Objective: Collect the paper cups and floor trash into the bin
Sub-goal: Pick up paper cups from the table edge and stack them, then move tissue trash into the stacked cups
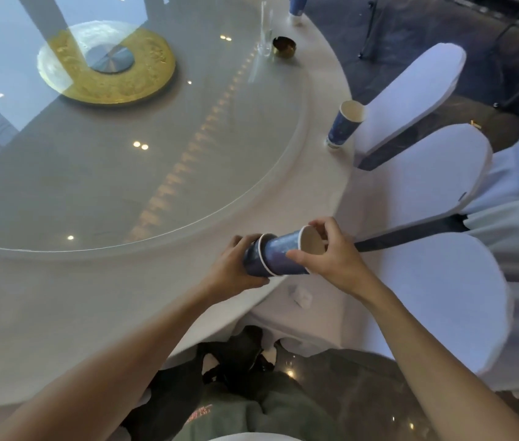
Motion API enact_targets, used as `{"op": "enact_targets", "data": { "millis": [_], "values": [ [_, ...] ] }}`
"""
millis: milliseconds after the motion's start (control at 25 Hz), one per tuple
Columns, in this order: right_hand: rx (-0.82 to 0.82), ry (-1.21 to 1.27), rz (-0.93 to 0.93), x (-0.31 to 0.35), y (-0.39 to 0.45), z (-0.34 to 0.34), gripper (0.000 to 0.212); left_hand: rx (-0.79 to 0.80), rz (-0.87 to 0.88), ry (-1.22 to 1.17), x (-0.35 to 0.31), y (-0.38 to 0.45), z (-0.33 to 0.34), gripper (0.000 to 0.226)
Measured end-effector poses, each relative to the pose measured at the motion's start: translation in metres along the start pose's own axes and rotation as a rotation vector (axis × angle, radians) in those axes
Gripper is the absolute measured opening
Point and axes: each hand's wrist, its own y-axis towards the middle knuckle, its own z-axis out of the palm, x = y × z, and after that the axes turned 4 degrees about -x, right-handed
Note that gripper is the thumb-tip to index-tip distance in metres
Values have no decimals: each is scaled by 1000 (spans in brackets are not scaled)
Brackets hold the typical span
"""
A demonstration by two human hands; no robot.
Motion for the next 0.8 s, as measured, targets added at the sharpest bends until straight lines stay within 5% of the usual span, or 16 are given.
{"op": "enact_targets", "data": {
  "millis": [440,600,800],
  "values": [
    [160,-150,-8,-98,0,-10,87,116,-47,-19,-40,0,116,93],
    [263,-18,21,-152,22,-30,74,27,-158,-68,-44,0,166,86],
    [116,-78,137,-243,73,-19,56,-152,-404,-161,-1,7,228,89]
  ]
}}
